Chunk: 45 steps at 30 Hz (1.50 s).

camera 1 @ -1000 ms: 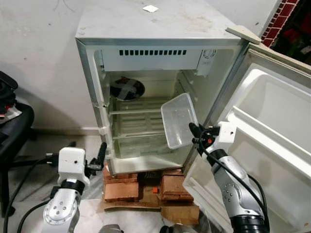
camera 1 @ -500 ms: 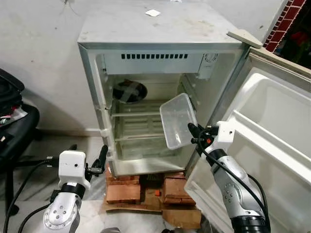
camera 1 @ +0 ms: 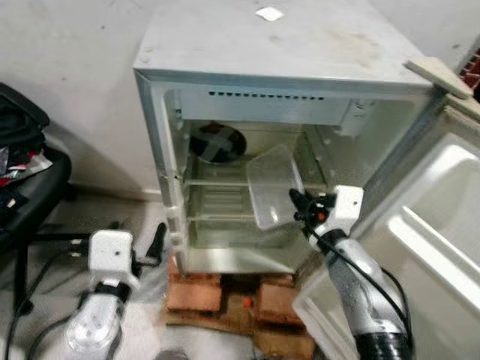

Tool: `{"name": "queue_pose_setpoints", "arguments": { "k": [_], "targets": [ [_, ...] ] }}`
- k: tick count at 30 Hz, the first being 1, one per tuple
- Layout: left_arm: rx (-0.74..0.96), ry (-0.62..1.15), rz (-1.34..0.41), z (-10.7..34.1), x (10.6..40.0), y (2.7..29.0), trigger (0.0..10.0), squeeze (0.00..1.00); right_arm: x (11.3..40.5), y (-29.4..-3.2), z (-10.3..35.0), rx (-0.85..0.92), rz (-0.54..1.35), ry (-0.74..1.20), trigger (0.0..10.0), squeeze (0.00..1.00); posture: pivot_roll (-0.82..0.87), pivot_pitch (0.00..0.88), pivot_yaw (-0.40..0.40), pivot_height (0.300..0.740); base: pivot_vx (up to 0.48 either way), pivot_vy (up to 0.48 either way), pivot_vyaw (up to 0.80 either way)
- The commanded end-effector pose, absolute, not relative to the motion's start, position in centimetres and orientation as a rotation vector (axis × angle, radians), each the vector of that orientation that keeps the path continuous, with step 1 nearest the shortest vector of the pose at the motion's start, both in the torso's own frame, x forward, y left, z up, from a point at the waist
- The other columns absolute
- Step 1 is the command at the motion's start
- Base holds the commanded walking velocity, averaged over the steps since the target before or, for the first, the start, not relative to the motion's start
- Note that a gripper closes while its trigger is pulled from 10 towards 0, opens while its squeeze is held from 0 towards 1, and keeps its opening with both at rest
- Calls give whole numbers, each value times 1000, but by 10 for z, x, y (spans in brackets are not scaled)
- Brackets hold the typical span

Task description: Restocking fridge

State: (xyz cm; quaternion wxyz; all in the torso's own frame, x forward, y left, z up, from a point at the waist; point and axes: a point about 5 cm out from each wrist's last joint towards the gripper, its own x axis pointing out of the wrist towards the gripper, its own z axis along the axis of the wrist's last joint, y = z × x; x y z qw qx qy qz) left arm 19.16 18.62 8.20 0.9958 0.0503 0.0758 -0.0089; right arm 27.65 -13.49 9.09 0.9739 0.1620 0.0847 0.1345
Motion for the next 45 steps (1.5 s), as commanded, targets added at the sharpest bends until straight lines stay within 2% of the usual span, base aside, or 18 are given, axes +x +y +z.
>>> {"name": "queue_pose_setpoints", "arguments": {
  "k": [1,18,28,33,45],
  "targets": [
    [91,136,-36,86,194,180,10000,0,276,-146,93,312,243,166,10000,0,148,36,-77,740,270,0,0],
    [120,164,8,85,190,182,10000,0,284,-134,88,326,296,218,10000,0,182,72,-90,740,47,0,0],
    [145,208,28,88,176,185,10000,0,308,-116,89,401,280,240,10000,0,244,153,-104,740,0,0,0],
    [159,246,58,93,156,189,10000,0,328,-110,89,434,199,236,10000,0,303,212,-115,740,0,0,0],
    [163,301,82,99,130,188,10000,0,360,-119,100,472,57,185,10000,0,348,268,-131,740,0,0,0]
  ]
}}
